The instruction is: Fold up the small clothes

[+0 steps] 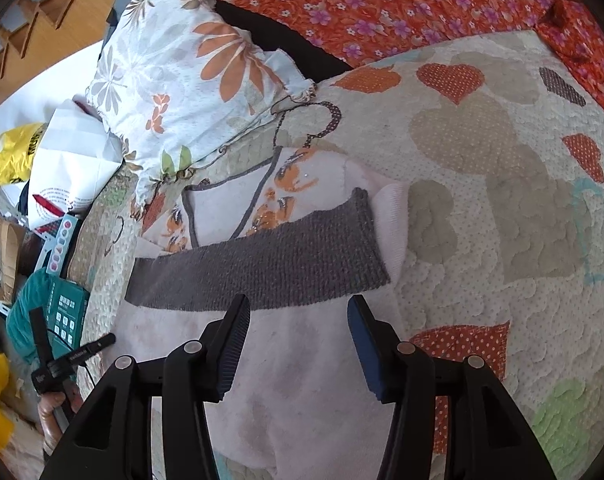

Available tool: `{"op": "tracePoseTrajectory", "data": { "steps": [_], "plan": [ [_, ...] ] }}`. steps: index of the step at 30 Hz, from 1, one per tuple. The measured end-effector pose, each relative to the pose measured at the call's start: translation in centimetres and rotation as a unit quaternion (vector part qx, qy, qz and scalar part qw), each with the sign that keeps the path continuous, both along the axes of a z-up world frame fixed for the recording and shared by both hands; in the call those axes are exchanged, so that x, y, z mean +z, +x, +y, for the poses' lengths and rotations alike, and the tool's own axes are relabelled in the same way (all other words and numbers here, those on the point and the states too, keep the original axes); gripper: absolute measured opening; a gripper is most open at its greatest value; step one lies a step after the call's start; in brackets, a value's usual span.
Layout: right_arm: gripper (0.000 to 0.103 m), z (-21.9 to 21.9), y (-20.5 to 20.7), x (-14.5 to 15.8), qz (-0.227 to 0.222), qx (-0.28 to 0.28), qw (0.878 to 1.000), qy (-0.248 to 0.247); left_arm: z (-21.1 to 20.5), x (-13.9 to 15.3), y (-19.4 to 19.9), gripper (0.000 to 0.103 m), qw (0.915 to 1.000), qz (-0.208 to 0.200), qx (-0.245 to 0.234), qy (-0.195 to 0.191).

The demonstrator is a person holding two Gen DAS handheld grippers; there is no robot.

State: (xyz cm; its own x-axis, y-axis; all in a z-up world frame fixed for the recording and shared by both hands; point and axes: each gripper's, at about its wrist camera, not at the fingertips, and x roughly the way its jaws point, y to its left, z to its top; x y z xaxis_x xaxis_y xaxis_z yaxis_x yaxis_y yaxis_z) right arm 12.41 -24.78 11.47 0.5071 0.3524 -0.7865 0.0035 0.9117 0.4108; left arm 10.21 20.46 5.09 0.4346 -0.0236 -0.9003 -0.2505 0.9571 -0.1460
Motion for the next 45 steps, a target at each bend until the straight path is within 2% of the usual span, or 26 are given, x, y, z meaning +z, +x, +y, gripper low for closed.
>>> {"op": "tracePoseTrajectory", "data": {
  "steps": [1,4,8,11,16,20,23,29,33,35,37,38,40,42,45],
  "plan": [
    [0.055,0.1,-0.1,0.1,-0.002,0.002,1.0,-0.004,0.3,0.0,-0.2,0.005,1.0,0.002,0.007,0.004],
    [0.055,0.7,-0.3,0.4,-0.011,0.01,1.0,-0.014,0.8,-0.1,-0.5,0.005,0.9982,0.013,0.028,0.051],
    [0.055,2.1,-1.0,0.9,-0.028,0.034,0.999,-0.025,2.6,0.8,-1.3,0.01,0.9989,-0.004,0.047,-0.004],
    [0.056,4.1,-1.9,1.0,-0.043,0.069,0.996,-0.045,3.4,1.9,-1.7,0.028,0.9976,-0.018,0.067,0.006],
    [0.056,10.6,-4.1,-0.3,-0.037,0.147,0.985,-0.082,5.5,3.9,-2.4,0.05,0.9929,-0.052,0.105,-0.017],
    [0.056,16.7,-4.4,-0.7,-0.028,0.206,0.974,-0.085,7.8,4.8,-2.8,0.051,0.9869,-0.071,0.145,-0.013],
    [0.057,22.5,-3.0,-1.1,-0.016,0.243,0.967,-0.072,10.3,5.0,-3.7,0.052,0.9791,-0.077,0.188,-0.014],
    [0.059,32.3,1.4,-4.0,0.031,0.246,0.966,-0.075,14.3,5.5,-5.3,0.054,0.9635,-0.098,0.245,-0.046],
    [0.06,36.8,3.3,-6.5,0.043,0.215,0.966,-0.137,15.3,5.6,-5.7,0.055,0.9582,-0.103,0.257,-0.071],
    [0.067,37.7,3.8,-6.7,0.04,0.205,0.965,-0.157,15.5,5.5,-5.7,0.055,0.9574,-0.104,0.256,-0.083],
    [0.069,38.7,3.9,-7.0,0.04,0.206,0.96,-0.187,15.5,5.5,-5.6,0.055,0.9568,-0.104,0.256,-0.089],
    [0.069,39.6,3.8,-7.2,0.038,0.21,0.952,-0.219,15.4,5.5,-5.6,0.055,0.9564,-0.105,0.257,-0.09],
    [0.061,40.6,3.6,-7.4,0.028,0.214,0.943,-0.255,15.2,5.4,-5.6,0.055,0.9561,-0.105,0.257,-0.094],
    [0.041,40.7,3.1,-7.4,0.011,0.206,0.938,-0.28,14.9,5.3,-5.5,0.056,0.9573,-0.102,0.253,-0.094],
    [0.018,39.8,2.6,-6.8,-0.007,0.21,0.937,-0.279,14.1,5.2,-5.2,0.056,0.9608,-0.096,0.244,-0.091]
  ]
}}
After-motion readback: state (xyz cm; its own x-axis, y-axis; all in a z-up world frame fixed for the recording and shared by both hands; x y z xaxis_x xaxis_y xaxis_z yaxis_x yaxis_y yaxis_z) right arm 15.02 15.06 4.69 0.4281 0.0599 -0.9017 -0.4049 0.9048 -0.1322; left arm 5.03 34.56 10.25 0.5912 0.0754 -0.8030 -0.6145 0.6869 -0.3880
